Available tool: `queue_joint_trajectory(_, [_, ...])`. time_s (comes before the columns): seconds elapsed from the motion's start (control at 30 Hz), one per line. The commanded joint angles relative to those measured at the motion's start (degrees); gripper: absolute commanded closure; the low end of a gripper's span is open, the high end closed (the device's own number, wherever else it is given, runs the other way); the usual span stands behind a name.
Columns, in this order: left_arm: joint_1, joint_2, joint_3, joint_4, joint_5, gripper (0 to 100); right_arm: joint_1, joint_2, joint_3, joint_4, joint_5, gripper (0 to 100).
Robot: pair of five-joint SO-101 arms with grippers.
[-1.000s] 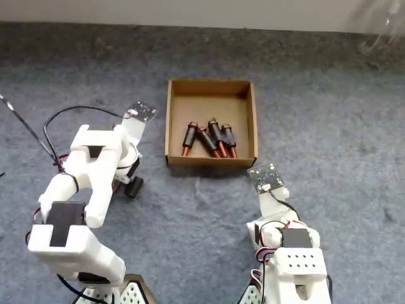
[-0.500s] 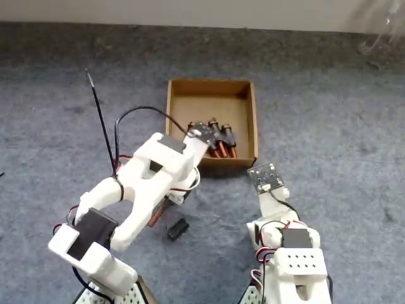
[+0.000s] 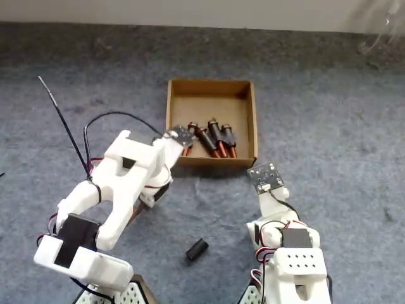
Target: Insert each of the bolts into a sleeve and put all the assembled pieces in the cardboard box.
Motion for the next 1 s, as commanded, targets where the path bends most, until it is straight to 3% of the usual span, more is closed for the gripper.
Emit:
queue_joint_trajectory(0.0, [-3.6, -2.8, 2.7, -2.7, -0.5, 91, -2.9, 0.6, -7.8, 5.5, 1.3, 99.1])
queue_joint_trajectory(0.1, [-8.7, -2.8, 4.5, -6.4, -0.5, 85, -8.4, 4.1, -17.9, 14.1, 5.1, 98.3])
queue_joint_trajectory(0.23, [-13.6, -2.4, 5.1, -9.4, -0.9, 84, -17.2, 16.0, -32.2, 21.7, 5.3, 88.2])
queue_joint_trajectory(0.43, [-17.0, -2.6, 10.2, -17.8, -3.3, 84, -41.6, 30.8, -42.2, 21.8, 5.6, 86.9])
queue_joint_trajectory(0.57, [-18.2, -2.7, 10.2, -18.1, -4.4, 84, -55.4, 34.2, -40.0, 17.5, 10.7, 86.8])
queue_joint_trajectory(0.7, [-18.2, -2.6, 10.2, -18.1, -4.5, 84, -57.8, 34.7, -33.3, 10.8, 12.7, 86.8])
queue_joint_trajectory(0.97, [-18.2, -2.5, 10.2, -18.1, -4.5, 84, -53.8, 34.9, -27.6, 1.8, 16.5, 87.0])
